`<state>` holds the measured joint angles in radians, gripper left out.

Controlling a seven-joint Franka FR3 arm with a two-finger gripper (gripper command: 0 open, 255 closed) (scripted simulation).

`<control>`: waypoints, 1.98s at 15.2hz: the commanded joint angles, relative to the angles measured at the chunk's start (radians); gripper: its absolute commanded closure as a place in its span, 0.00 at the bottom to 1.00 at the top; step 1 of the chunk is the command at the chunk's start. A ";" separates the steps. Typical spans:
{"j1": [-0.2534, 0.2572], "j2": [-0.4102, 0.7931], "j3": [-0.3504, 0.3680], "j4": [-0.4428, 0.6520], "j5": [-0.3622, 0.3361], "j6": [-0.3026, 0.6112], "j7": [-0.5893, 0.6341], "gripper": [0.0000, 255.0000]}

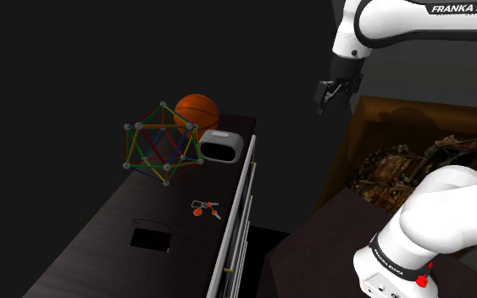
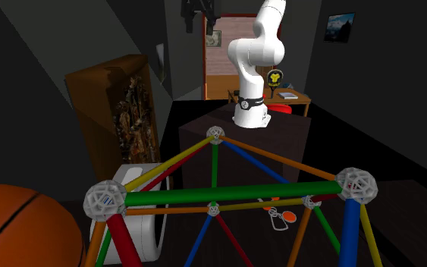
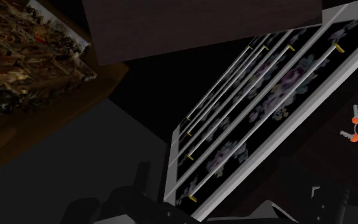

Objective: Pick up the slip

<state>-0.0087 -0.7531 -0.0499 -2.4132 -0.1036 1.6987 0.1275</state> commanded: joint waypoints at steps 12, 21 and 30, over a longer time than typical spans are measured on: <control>0.106 0.225 0.094 -0.092 0.073 0.302 0.040 0.00; 0.182 0.486 0.178 -0.073 0.105 0.536 0.071 0.00; 0.244 0.782 0.257 0.029 0.074 0.722 0.124 0.00</control>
<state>0.2287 -0.0146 0.1998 -2.4008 -0.0206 2.3940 0.2430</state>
